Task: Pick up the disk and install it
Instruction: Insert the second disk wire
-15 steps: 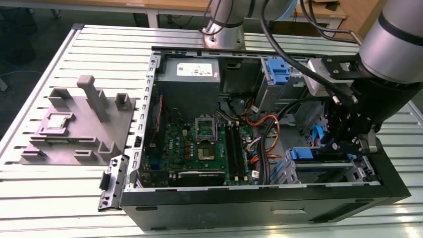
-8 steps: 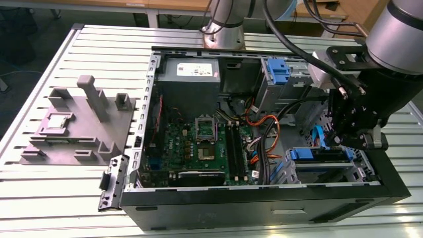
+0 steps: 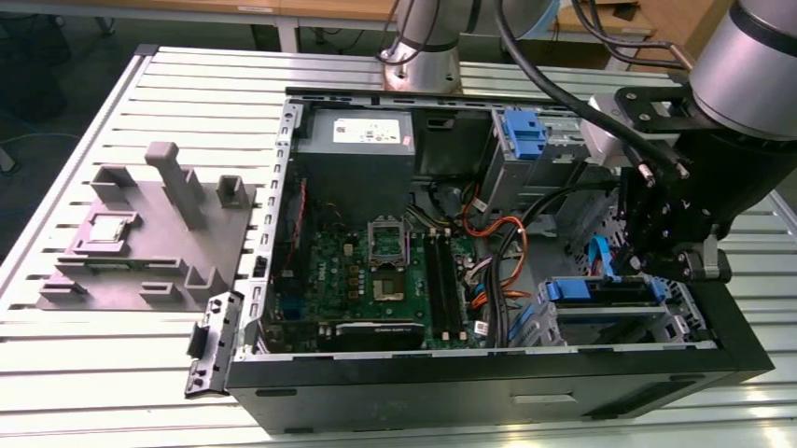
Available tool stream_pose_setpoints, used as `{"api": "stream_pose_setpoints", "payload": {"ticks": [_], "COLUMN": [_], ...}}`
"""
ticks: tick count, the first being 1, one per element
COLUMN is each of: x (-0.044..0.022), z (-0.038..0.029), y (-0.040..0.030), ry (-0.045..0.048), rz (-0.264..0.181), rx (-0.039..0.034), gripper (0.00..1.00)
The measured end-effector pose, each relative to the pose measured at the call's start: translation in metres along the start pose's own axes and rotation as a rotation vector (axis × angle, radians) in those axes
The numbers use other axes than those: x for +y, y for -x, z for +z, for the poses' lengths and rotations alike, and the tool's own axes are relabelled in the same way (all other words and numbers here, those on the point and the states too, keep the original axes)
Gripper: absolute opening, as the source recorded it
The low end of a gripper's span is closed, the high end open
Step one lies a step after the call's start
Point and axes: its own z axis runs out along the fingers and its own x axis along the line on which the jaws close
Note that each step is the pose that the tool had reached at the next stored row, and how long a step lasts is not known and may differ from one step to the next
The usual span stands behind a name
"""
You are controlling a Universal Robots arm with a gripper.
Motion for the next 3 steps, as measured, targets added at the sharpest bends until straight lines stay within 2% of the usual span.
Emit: {"api": "stream_pose_setpoints", "payload": {"ticks": [3], "x": [0.0], "z": [0.0], "y": [0.0], "ry": [0.0005], "rz": [0.0], "rx": [0.0], "gripper": [0.1]}}
